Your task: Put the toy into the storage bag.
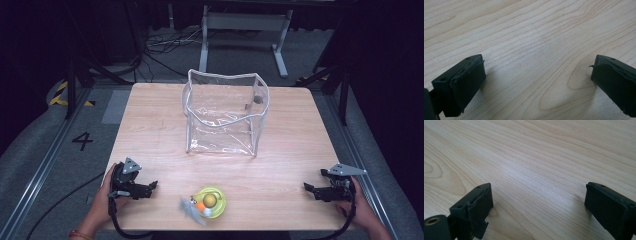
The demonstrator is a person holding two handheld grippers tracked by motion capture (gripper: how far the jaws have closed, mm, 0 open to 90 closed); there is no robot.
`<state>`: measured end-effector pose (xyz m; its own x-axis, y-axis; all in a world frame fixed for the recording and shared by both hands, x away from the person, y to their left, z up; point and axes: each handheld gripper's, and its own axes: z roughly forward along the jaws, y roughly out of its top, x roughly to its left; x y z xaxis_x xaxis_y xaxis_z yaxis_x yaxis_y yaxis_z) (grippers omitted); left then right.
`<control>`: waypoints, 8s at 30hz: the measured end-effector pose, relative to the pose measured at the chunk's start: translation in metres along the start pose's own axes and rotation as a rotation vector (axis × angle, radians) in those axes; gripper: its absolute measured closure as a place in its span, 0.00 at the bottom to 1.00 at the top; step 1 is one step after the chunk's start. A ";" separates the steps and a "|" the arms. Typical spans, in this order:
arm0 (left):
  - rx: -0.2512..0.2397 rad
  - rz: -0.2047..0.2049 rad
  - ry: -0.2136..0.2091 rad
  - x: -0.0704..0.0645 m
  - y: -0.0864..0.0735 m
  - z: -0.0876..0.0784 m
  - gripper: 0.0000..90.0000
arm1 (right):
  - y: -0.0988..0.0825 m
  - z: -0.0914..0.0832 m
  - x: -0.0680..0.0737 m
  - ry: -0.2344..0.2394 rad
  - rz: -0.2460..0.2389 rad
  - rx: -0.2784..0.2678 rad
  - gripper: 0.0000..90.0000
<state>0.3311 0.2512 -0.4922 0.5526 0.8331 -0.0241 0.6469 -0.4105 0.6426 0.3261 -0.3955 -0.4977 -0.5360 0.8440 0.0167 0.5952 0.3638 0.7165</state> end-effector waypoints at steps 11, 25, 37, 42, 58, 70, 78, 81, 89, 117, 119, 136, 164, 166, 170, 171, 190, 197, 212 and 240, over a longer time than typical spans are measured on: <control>-0.010 0.043 -0.030 0.004 0.000 0.001 0.00 | 0.000 -0.001 -0.005 0.052 -0.047 0.006 0.09; -0.014 0.053 -0.032 0.004 -0.002 0.000 0.00 | 0.030 -0.018 0.009 0.078 -0.107 0.044 0.25; -0.013 0.045 -0.039 0.004 -0.002 0.000 0.00 | 0.087 -0.017 0.074 0.163 -0.322 0.107 0.27; -0.013 0.046 -0.039 0.005 -0.002 0.000 0.00 | 0.103 -0.015 0.094 0.193 -0.362 0.128 0.28; -0.013 0.049 -0.041 0.005 -0.002 0.000 0.00 | 0.155 -0.015 0.158 0.262 -0.550 0.149 0.28; -0.011 0.053 -0.041 0.005 -0.002 0.000 0.00 | 0.180 -0.010 0.199 0.418 -0.661 0.204 0.32; -0.011 0.053 -0.041 0.005 -0.002 0.000 0.00 | 0.194 -0.010 0.225 0.445 -0.720 0.224 0.32; -0.011 0.053 -0.041 0.005 -0.002 0.000 0.00 | 0.200 -0.010 0.234 0.451 -0.741 0.225 0.32; -0.012 0.051 -0.040 0.005 -0.002 0.000 0.00 | 0.213 -0.008 0.259 0.493 -0.782 0.260 0.37; -0.012 0.062 -0.036 0.006 -0.001 0.000 0.00 | 0.243 -0.032 0.258 0.487 -0.843 0.315 0.98; -0.010 0.061 -0.037 0.006 -0.001 0.000 0.00 | 0.242 -0.034 0.254 0.484 -0.837 0.325 0.98; -0.004 0.053 -0.042 0.005 -0.002 -0.001 0.01 | 0.231 -0.079 0.160 0.317 -0.678 0.350 0.98; -0.007 0.050 -0.041 0.005 -0.002 -0.001 0.01 | 0.275 -0.111 0.065 0.116 -0.476 0.312 0.98; -0.008 0.052 -0.038 0.005 -0.002 -0.001 0.01 | 0.281 -0.108 0.060 0.107 -0.465 0.322 0.98; -0.008 0.051 -0.040 0.005 -0.003 -0.001 0.01 | 0.293 -0.105 0.053 0.090 -0.448 0.320 0.98; -0.008 0.051 -0.040 0.005 -0.003 -0.001 0.01 | 0.296 -0.105 0.051 0.079 -0.447 0.324 0.98; -0.009 0.050 -0.041 0.005 -0.003 -0.001 0.01 | 0.376 -0.126 0.050 -0.023 -0.437 0.263 0.98; -0.009 0.050 -0.041 0.005 -0.003 -0.001 0.01 | 0.395 -0.126 0.058 -0.009 -0.445 0.241 0.98; -0.003 0.050 -0.047 0.005 -0.003 -0.002 0.01 | 0.422 -0.126 0.077 0.003 -0.476 0.195 0.98; -0.002 0.054 -0.051 0.006 -0.003 -0.002 0.01 | 0.451 -0.084 0.107 0.003 -0.498 0.183 0.98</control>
<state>0.3314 0.2577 -0.4926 0.6126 0.7899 -0.0286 0.6144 -0.4532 0.6458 0.4871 -0.1745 -0.1147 -0.7823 0.5500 -0.2923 0.3624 0.7836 0.5046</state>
